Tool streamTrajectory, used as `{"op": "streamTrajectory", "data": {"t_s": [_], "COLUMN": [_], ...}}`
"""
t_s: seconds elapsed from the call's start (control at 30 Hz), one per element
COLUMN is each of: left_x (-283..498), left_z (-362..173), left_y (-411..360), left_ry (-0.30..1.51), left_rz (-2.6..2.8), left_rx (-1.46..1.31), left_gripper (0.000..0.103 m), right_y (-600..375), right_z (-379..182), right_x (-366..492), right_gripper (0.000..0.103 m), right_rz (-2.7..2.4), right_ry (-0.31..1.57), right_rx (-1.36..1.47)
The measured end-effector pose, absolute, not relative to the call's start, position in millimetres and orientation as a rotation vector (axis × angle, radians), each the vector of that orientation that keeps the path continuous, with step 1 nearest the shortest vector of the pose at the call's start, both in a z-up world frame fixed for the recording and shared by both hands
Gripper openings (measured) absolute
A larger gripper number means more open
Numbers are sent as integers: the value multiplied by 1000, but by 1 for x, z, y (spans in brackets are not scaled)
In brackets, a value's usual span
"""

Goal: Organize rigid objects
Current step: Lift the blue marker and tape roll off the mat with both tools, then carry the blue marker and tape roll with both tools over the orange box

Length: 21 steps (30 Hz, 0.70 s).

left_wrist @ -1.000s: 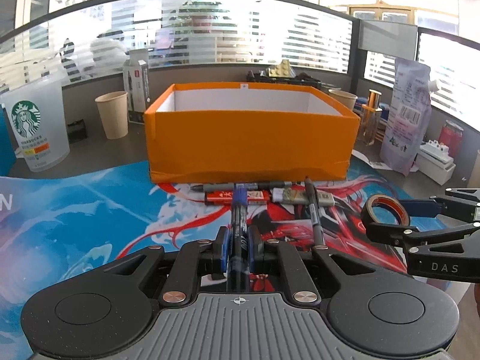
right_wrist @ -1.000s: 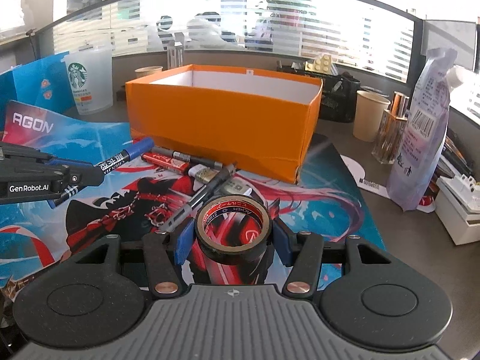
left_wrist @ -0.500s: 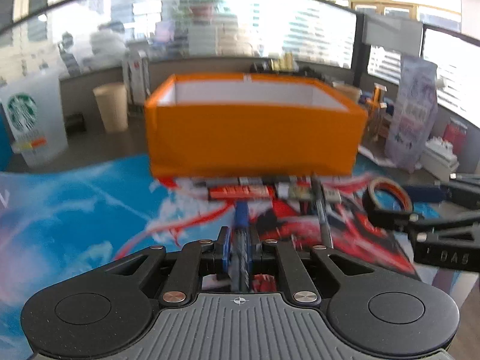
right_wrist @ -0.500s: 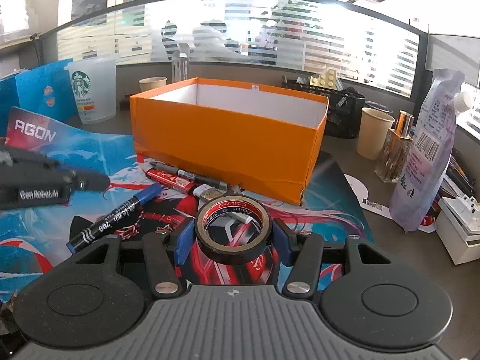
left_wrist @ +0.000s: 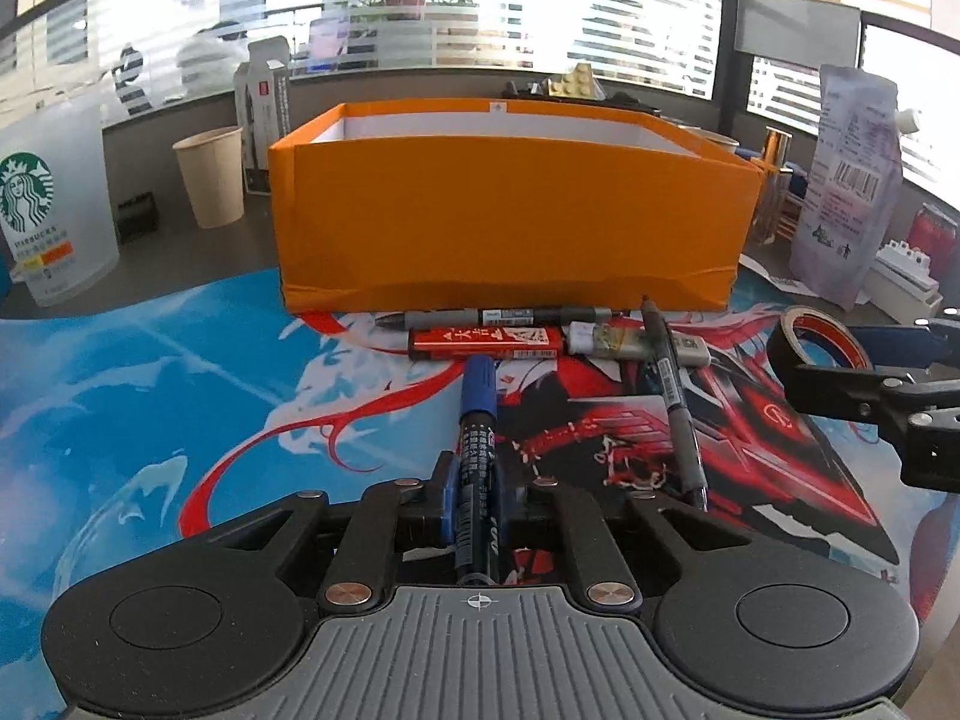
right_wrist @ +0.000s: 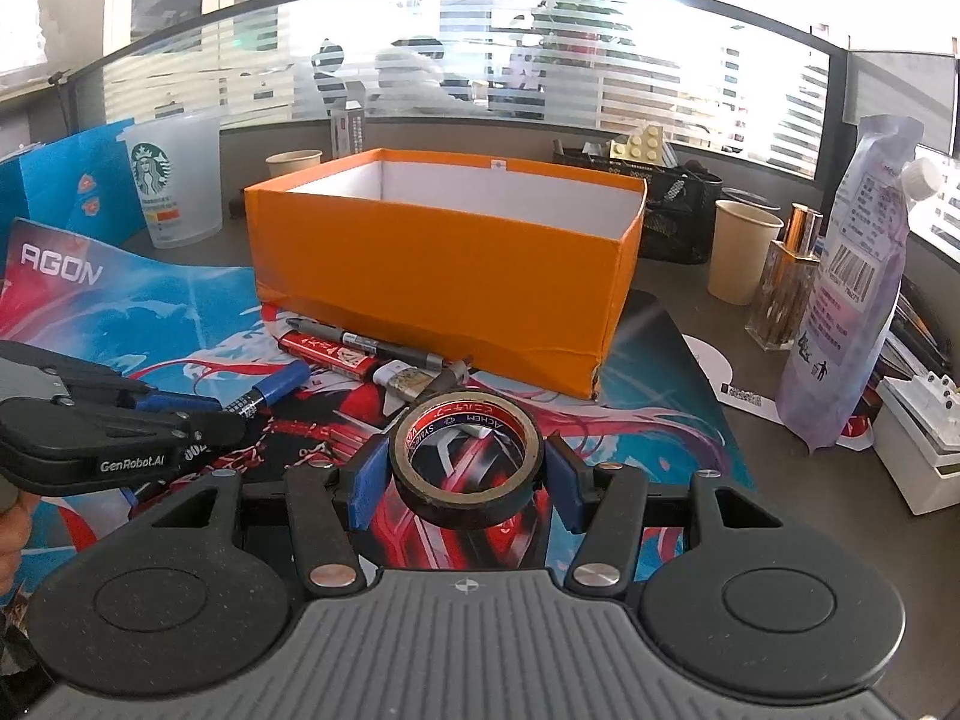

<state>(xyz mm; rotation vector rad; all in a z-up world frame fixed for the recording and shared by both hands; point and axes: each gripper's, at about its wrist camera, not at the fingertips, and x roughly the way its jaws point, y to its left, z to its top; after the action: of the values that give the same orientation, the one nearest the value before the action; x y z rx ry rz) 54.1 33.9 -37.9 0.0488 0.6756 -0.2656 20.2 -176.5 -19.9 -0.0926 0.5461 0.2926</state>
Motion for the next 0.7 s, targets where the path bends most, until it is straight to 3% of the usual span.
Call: {"op": "streamTrajectory", "data": {"t_s": [0.7], "left_x": [59], "left_z": [26], "left_y": [33], "left_ry": [540], "left_rz": [-257], "left_rx": [43], "left_gripper": [10], "right_y": [-166], "right_z": [16], "right_x": [29], "right_gripper": [52], "right_rz": [320], "right_ry": [446], "right_rx": [-95]}}
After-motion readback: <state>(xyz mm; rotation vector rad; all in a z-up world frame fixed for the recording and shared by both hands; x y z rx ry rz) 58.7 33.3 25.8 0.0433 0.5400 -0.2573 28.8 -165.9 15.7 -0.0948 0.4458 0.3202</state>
